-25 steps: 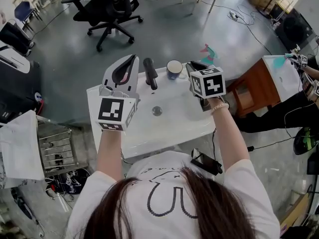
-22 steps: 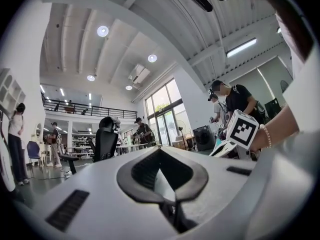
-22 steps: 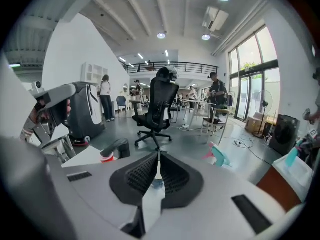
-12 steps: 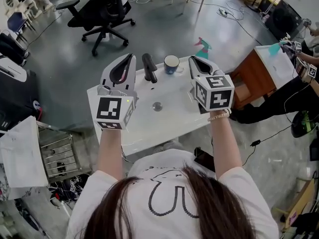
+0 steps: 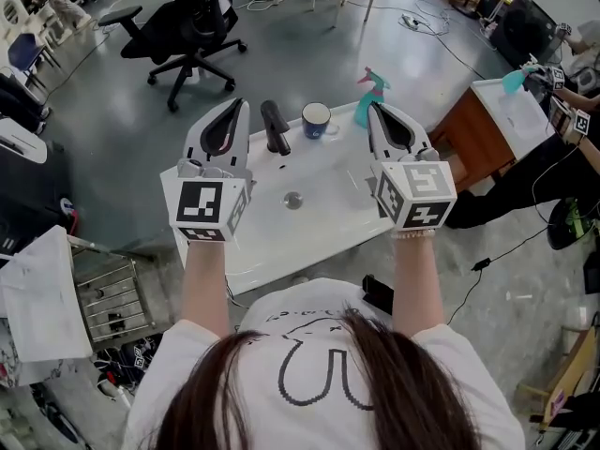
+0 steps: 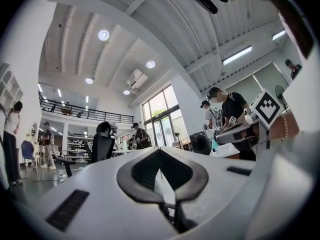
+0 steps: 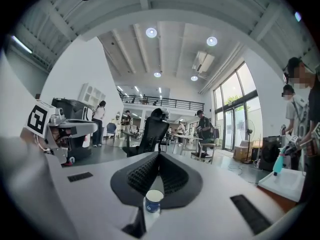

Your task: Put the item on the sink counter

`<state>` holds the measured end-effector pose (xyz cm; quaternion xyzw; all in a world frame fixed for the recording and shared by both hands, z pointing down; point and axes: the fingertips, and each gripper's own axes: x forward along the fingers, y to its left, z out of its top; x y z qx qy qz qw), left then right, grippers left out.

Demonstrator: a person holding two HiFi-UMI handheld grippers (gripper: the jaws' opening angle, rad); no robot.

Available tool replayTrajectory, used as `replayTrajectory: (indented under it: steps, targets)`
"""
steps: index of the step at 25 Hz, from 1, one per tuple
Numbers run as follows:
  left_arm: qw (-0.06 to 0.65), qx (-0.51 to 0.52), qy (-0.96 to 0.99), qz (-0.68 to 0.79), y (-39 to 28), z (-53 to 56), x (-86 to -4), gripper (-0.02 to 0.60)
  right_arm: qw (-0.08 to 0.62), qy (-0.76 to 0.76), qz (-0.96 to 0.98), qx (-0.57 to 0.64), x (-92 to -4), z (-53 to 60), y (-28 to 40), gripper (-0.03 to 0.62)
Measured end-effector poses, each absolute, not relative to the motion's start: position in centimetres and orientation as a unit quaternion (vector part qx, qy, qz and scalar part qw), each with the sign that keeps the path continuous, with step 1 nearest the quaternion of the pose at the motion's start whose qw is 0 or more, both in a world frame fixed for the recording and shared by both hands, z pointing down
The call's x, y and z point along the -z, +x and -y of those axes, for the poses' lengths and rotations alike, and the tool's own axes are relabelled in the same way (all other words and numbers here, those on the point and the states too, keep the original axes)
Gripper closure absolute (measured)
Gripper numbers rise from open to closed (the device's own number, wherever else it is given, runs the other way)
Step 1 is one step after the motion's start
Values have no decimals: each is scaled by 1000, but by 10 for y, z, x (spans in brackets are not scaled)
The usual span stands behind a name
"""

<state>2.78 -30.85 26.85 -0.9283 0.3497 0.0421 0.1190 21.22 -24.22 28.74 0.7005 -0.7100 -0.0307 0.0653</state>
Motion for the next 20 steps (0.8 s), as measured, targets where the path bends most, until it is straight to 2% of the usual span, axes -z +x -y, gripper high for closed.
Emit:
replayTrajectory:
  steps: [9, 20]
  targets:
    - [121, -53, -923, -360, 31, 311, -260, 572, 70, 698, 704, 111, -263, 229, 219, 565]
    - [124, -57, -920, -368, 40, 297, -247, 572, 69, 700, 701, 121, -250, 211, 230, 566]
